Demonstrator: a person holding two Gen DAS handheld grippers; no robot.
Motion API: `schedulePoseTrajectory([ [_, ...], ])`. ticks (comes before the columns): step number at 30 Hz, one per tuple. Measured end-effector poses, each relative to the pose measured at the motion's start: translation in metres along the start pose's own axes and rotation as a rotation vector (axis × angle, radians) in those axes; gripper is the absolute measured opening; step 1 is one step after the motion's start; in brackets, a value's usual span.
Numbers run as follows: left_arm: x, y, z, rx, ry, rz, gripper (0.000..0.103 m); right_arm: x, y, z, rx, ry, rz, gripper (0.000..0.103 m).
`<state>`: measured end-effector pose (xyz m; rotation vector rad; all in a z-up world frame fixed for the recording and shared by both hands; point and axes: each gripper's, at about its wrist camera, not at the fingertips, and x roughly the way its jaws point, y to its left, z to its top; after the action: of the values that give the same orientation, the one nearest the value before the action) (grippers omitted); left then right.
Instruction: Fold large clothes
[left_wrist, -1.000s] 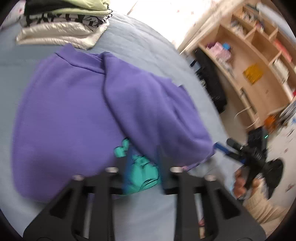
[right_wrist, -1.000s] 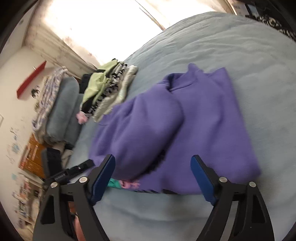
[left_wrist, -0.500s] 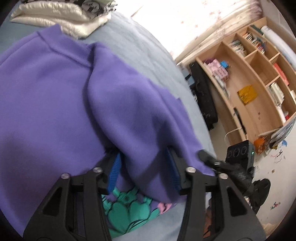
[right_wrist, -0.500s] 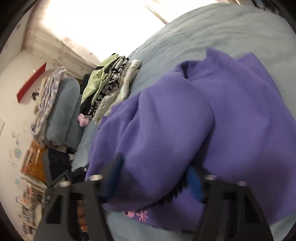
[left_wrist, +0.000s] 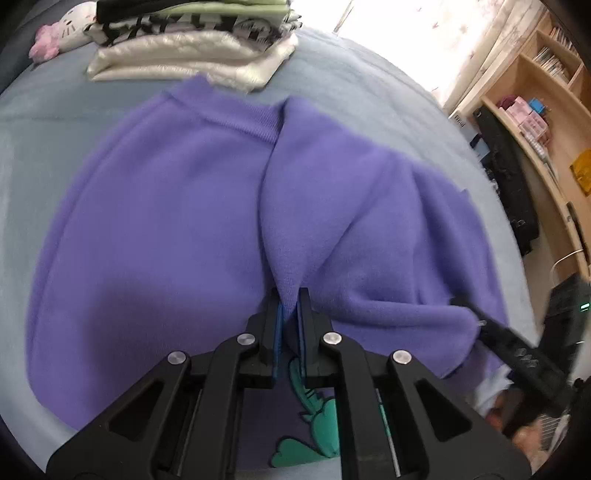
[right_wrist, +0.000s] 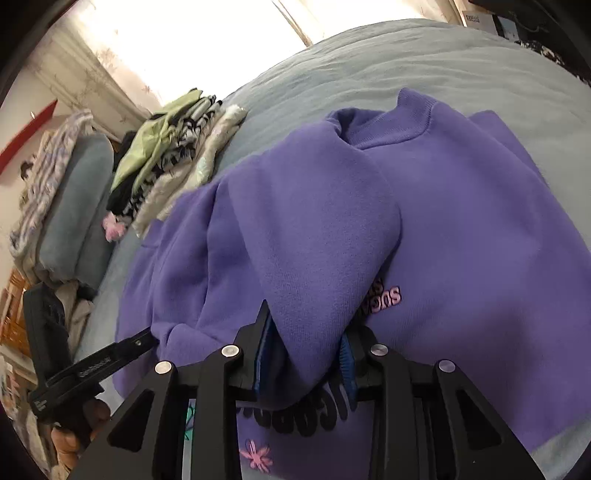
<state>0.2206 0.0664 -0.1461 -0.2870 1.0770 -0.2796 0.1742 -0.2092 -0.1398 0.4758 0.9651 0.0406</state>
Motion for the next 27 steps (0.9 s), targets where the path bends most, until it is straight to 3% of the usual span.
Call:
schedulePoseTrajectory([
  [6, -0.009, -0.01, -0.009, 0.068, -0.033, 0.04, 0.007, -0.012, 0.007, -0.001, -0.054, 0.014, -0.009, 0.04],
  [9, -0.028, -0.014, -0.011, 0.094, -0.062, 0.045, 0.007, -0.048, 0.007, -0.005, -0.108, -0.06, -0.08, 0.056],
  [12, -0.058, -0.023, -0.017, 0.123, -0.12, 0.092, 0.007, -0.086, 0.01, -0.011, -0.147, -0.149, -0.131, 0.058],
  [14, -0.075, -0.033, -0.022, 0.152, -0.157, 0.078, 0.007, -0.105, 0.012, -0.016, -0.152, -0.206, -0.092, 0.058],
  [16, -0.09, -0.042, -0.027, 0.172, -0.163, 0.014, 0.007, -0.115, 0.018, -0.018, -0.159, -0.217, -0.033, 0.057],
  [17, -0.093, -0.051, -0.028, 0.189, -0.151, -0.057, 0.007, -0.118, 0.019, -0.022, -0.168, -0.213, -0.001, 0.054],
  [19, -0.096, -0.063, -0.03, 0.21, -0.146, -0.142, 0.007, -0.115, 0.031, -0.028, -0.211, -0.195, 0.064, 0.038],
  [21, -0.095, -0.078, -0.033, 0.246, -0.151, -0.193, 0.007, -0.105, 0.046, -0.034, -0.276, -0.162, 0.094, 0.026],
  [25, -0.076, -0.097, -0.034, 0.274, -0.127, -0.19, 0.007, -0.077, 0.07, -0.041, -0.373, -0.124, 0.08, 0.021],
  [27, -0.056, -0.099, -0.033, 0.277, -0.088, -0.111, 0.007, -0.059, 0.074, -0.04, -0.409, -0.121, 0.014, 0.019],
])
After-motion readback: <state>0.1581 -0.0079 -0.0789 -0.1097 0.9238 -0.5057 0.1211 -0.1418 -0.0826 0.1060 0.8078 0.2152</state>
